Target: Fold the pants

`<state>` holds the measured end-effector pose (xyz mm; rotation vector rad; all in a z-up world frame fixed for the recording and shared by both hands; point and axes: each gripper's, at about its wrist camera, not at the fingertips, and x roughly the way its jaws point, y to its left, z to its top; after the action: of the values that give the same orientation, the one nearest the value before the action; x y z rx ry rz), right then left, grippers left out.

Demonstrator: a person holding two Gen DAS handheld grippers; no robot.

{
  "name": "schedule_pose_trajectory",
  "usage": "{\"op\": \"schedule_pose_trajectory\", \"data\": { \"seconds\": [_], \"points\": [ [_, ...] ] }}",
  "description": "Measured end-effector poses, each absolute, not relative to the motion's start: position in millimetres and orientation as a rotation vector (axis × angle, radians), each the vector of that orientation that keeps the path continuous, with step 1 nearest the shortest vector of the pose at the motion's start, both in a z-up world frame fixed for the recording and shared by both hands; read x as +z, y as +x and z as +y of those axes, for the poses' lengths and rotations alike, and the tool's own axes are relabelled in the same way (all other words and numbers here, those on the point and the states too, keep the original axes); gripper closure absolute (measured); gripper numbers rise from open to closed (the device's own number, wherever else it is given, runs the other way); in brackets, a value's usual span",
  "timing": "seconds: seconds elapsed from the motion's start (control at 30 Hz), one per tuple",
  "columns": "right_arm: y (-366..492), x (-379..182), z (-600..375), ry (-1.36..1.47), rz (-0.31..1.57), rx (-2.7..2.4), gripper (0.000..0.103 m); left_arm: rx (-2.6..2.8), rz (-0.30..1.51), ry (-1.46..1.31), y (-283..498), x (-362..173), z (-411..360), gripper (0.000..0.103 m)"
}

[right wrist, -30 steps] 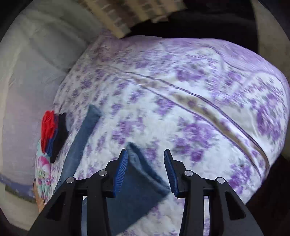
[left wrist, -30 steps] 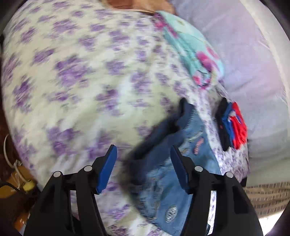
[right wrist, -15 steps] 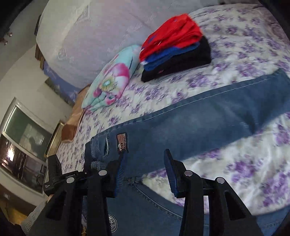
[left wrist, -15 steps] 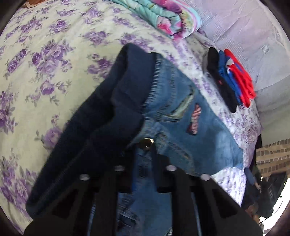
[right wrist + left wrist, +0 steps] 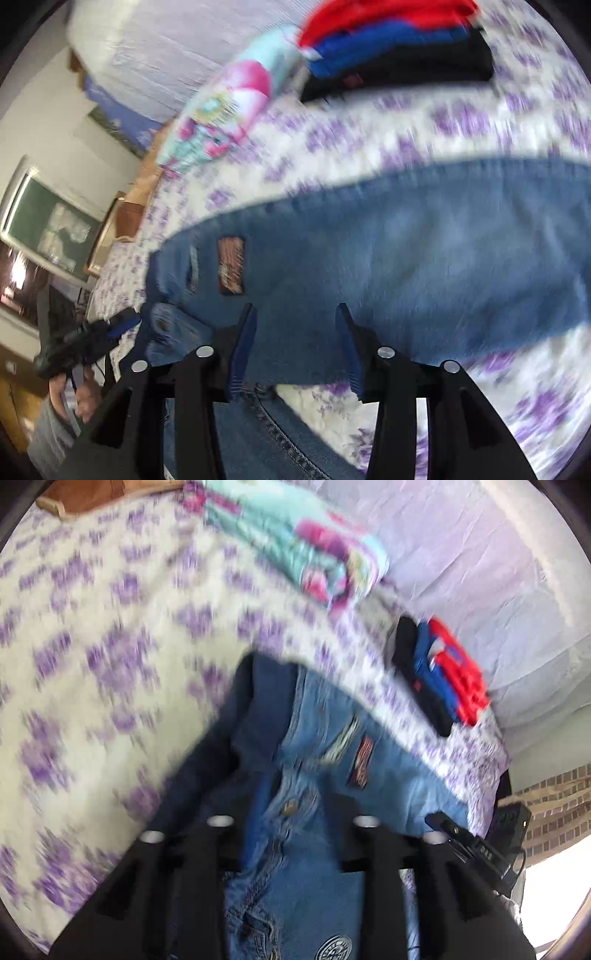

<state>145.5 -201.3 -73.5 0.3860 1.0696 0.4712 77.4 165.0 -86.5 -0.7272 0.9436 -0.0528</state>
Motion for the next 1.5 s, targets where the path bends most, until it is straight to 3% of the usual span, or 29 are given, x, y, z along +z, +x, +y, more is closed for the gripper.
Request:
{"op": "schedule_pose_trajectory", "data": {
  "seconds": [0.03, 0.1, 0.5, 0.6, 0.67, 0.77, 0.9, 0.97, 1.03, 1.23, 1.3, 1.33, 1.43, 1.5],
  "points": [
    [148.1, -65.5, -205.8, 0.359, 1.049, 0.493, 0.050, -0.046, 0.921, -0.734, 82.1, -79.4, 173.9, 0.046],
    [158.4, -54.2, -212.1, 0.298, 1.034, 0.529, 0.045, -0.055, 0.913, -0.717, 95.2, -74.4, 184.4, 0.046],
    [245.1, -47.4, -211.0, -0.146, 1.052, 0.783, 0.044, -0.192, 1.070, -0.591, 180.7, -115.8, 187.8, 0.046],
    [263.2, -65.5, -200.9, -0.278, 1.119, 0.866, 0.044, -0.201, 1.091, -0.586, 181.5, -124.2, 195.2, 0.065],
    [272.3, -76.5, -196.2, -0.341, 1.151, 0.911, 0.045, -0.195, 1.095, -0.591, 179.3, -127.1, 203.5, 0.087],
    [281.5, -96.3, -190.4, -0.459, 1.196, 0.972, 0.049, -0.206, 1.071, -0.613, 175.2, -122.4, 211.5, 0.093],
    [283.2, -108.0, -187.5, -0.546, 1.213, 1.052, 0.055, -0.192, 1.085, -0.591, 179.3, -117.8, 205.9, 0.092],
    [282.4, -109.5, -187.5, -0.585, 1.209, 1.082, 0.055, -0.207, 1.102, -0.605, 182.5, -120.8, 206.1, 0.072],
    [281.4, -107.6, -188.0, -0.636, 1.183, 1.091, 0.055, -0.194, 1.105, -0.592, 185.2, -122.1, 205.6, 0.058],
    [287.7, -118.0, -196.8, -0.608, 1.182, 1.090, 0.050, -0.243, 1.152, -0.547, 195.5, -127.3, 195.4, 0.056],
    [289.3, -118.4, -197.9, -0.573, 1.186, 1.087, 0.049, -0.244, 1.164, -0.550, 195.1, -132.0, 198.3, 0.062],
    [289.2, -117.0, -198.5, -0.560, 1.199, 1.089, 0.054, -0.241, 1.162, -0.542, 193.8, -131.3, 199.9, 0.072],
    [287.1, -107.0, -200.5, -0.556, 1.245, 1.090, 0.085, -0.243, 1.116, -0.536, 185.7, -119.7, 206.4, 0.085],
    [284.4, -96.2, -203.4, -0.548, 1.243, 1.081, 0.091, -0.256, 1.087, -0.546, 181.2, -110.5, 209.9, 0.089]
  ]
}}
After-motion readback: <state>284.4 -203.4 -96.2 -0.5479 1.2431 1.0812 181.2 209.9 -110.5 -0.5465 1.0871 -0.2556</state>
